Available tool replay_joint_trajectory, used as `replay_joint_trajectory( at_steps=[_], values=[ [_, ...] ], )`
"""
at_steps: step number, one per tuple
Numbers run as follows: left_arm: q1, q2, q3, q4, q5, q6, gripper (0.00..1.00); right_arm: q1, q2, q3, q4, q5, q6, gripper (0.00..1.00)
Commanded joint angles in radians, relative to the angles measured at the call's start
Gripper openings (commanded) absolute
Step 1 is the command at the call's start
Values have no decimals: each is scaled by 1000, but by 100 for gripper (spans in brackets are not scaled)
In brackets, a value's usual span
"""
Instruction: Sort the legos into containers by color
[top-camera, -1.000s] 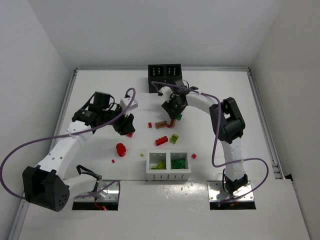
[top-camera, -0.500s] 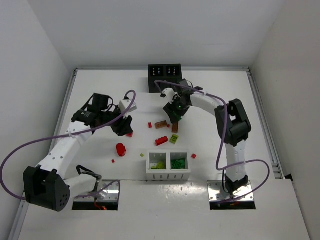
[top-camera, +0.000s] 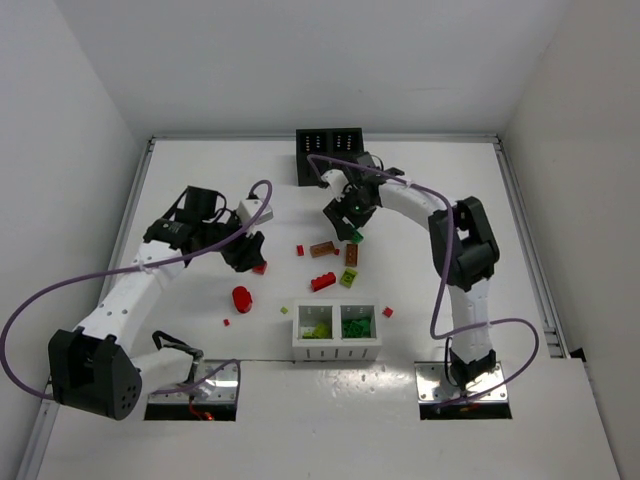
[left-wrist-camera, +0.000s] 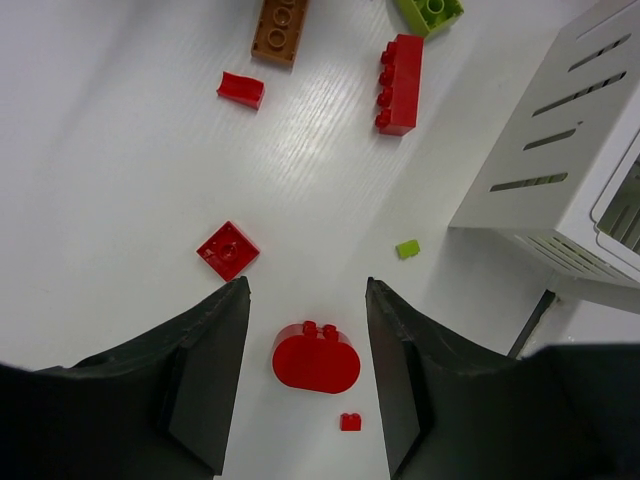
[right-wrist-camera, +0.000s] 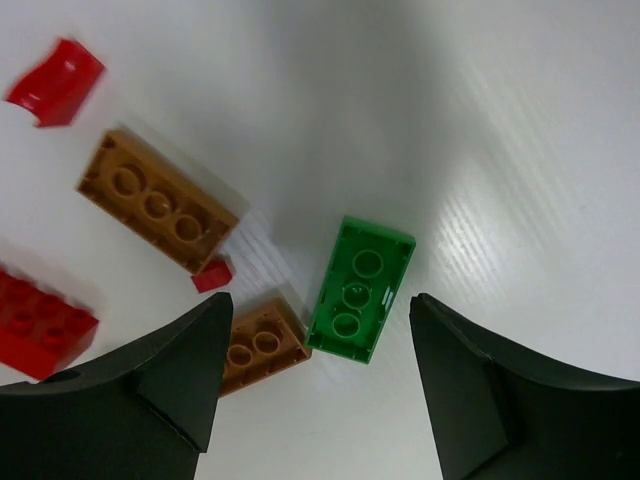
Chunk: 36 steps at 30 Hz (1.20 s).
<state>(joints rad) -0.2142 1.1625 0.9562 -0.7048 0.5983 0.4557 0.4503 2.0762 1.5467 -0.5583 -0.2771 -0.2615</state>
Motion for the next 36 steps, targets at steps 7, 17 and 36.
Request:
replay_joint_trajectory(
  at_steps=[7,17,36],
  values=[
    [12,-3,-2,14,-5,6,56,-7,90,61,-3,82,10,72],
    [12,-3,-77,-32,-23,155,56,-7,87,-2,6,116,-10,30],
    [-108,152,-171,-30,-68,247,57,68,-692,-293,-328,-303,-248,4]
  ],
)
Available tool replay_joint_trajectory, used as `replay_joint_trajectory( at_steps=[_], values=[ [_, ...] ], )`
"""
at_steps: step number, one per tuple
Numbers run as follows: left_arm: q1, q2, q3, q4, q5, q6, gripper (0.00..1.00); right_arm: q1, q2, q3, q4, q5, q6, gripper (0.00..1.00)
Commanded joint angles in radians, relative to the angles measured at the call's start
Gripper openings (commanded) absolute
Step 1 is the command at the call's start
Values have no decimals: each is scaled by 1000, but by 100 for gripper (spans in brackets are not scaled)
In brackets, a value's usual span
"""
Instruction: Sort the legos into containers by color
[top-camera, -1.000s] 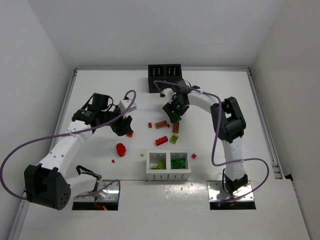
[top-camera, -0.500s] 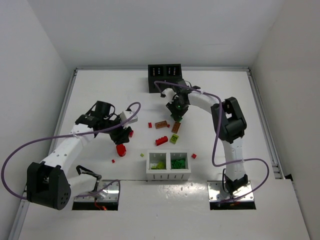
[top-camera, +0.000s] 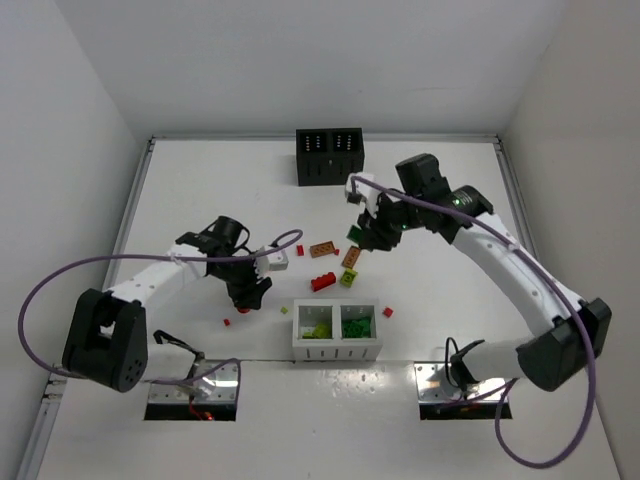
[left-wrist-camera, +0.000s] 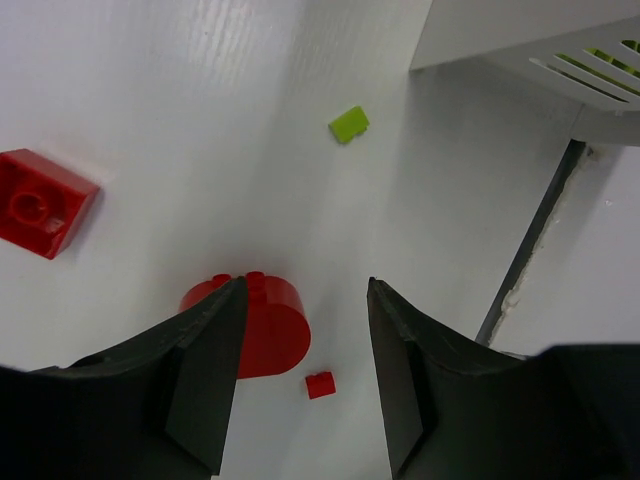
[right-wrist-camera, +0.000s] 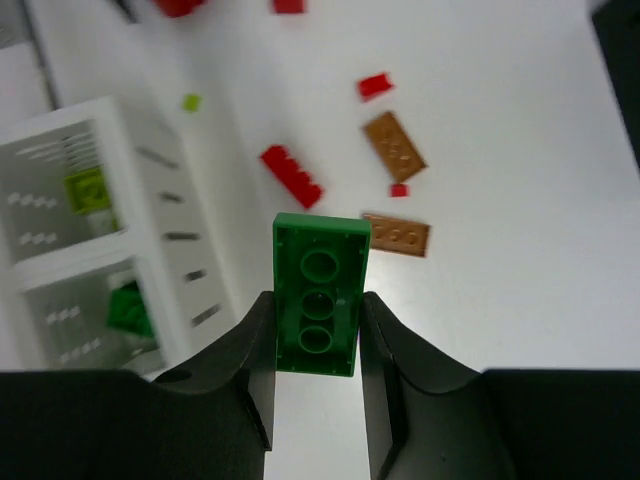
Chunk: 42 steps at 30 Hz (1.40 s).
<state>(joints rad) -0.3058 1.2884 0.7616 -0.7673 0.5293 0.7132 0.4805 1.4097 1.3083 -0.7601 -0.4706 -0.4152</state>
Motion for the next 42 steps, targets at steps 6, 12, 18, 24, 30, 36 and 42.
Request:
replay_joint_trajectory(
  at_steps=[6,12,18,24,30,36,42],
  values=[
    [-45,146,84,42,24,-43,57,136,-103,-133,-203,-108,-184,3],
    [-105,253,151,95,0,-136,57,237,-94,-178,-216,-40,-237,3],
    [-151,272,153,178,-84,-242,57,320,-94,-187,-203,4,-260,3],
    [-208,253,105,237,-172,-313,57,404,-113,-248,-194,88,-281,3],
    [-242,262,105,257,-209,-368,55,472,-114,-277,-176,170,-290,22],
    [-294,262,105,257,-229,-386,55,501,-137,-299,-131,217,-290,48],
    [-345,252,96,247,-302,-386,54,510,-158,-299,-99,256,-269,54]
  ],
)
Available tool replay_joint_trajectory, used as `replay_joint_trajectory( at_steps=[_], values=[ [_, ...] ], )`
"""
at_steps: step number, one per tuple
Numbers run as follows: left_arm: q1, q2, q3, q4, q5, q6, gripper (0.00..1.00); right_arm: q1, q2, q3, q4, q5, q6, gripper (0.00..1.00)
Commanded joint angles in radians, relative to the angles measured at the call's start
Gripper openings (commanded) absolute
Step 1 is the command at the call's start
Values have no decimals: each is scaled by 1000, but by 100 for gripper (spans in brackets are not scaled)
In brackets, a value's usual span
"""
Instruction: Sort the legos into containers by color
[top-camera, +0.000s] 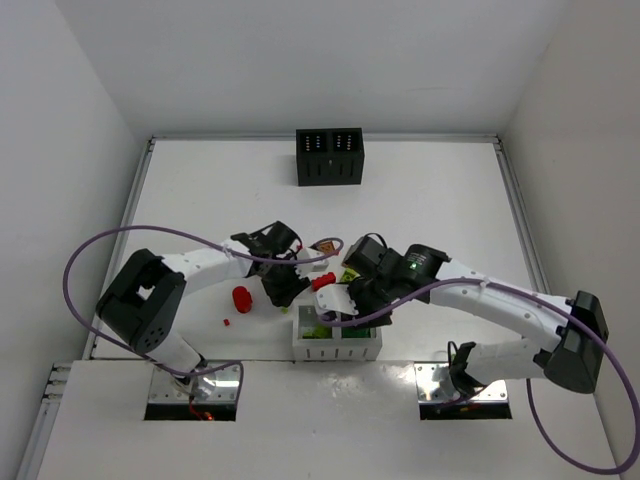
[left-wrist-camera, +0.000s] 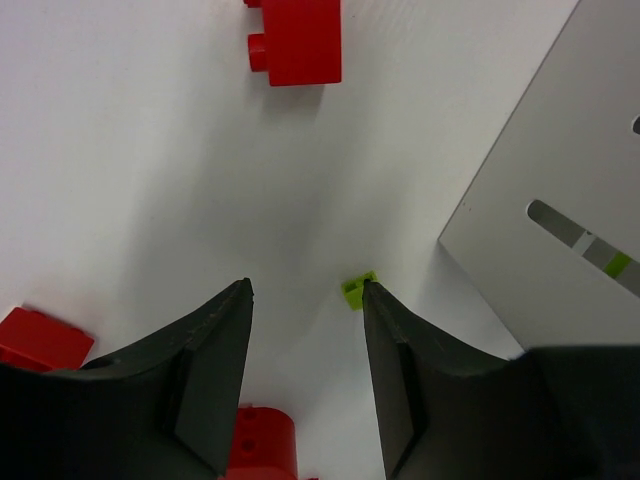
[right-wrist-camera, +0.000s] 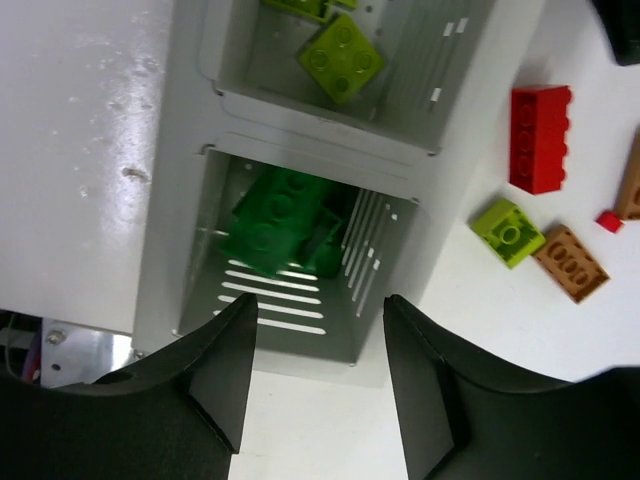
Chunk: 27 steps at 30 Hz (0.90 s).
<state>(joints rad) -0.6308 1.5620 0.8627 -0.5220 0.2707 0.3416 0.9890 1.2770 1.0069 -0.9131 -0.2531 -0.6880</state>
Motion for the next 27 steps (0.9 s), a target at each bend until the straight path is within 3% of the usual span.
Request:
replay_joint_trajectory(
  at_steps=[1,27],
  values=[
    [-29,-22,-5,2,-44,-15,54,2,-34,2,54,38,4,54],
    [-122,3,-14,-52,-113,24,54,11,-53,-8,92,87,41,56]
  ],
)
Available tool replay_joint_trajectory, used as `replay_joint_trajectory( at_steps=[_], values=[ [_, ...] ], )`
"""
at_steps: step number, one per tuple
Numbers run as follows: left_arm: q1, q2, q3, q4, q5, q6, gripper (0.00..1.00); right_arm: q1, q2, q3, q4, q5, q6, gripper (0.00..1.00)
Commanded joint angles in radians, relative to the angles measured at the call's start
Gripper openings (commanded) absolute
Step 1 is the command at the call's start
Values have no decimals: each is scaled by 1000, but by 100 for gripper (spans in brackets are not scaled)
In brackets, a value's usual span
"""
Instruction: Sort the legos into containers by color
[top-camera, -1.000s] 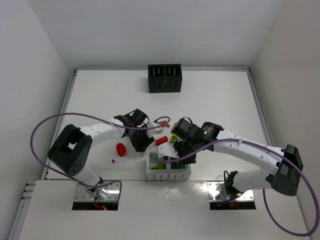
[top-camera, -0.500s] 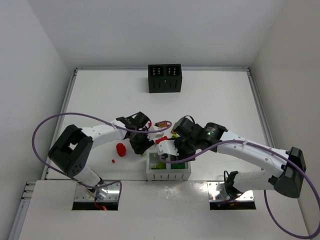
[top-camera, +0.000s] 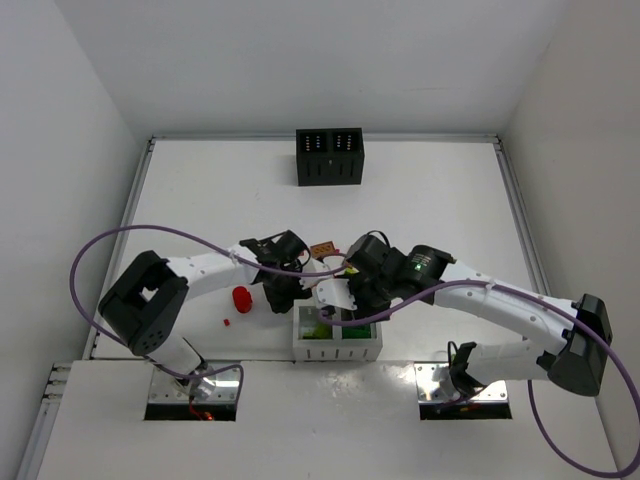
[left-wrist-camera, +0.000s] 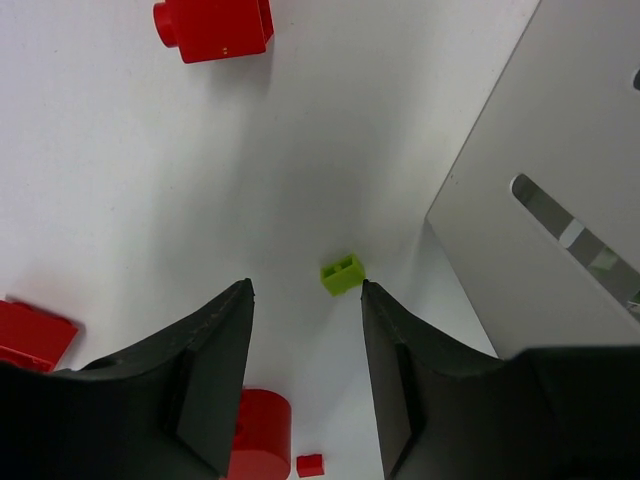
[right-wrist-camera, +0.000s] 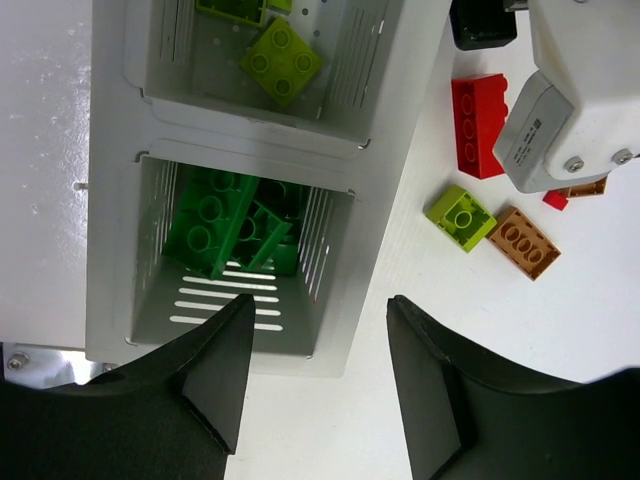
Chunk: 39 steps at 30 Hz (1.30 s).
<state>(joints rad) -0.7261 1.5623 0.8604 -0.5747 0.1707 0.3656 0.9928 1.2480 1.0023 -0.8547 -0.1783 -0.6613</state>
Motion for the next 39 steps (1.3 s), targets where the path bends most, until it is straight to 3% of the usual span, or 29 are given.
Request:
replay_joint_trajectory(
  at_steps=[1,18,22,26,31,39],
  values=[
    [-27,2,-23,1,-13,-1,52,7,-24,-4,34,13,23,56],
    [-24,67,-54,71,-31,-2,46,7,-51,-22,43,40,41,56],
    [-4,119,27,81,55,-42,48,7,-62,-41,71,72,65,58],
    [5,128,52,81,102,-63,49,-11,-85,-41,163,114,170,69],
    [60,77,52,119,145,-94,49,-22,-94,44,276,152,365,69],
    [71,74,124,128,234,-34,46,-83,-15,252,310,267,594,69]
  ],
)
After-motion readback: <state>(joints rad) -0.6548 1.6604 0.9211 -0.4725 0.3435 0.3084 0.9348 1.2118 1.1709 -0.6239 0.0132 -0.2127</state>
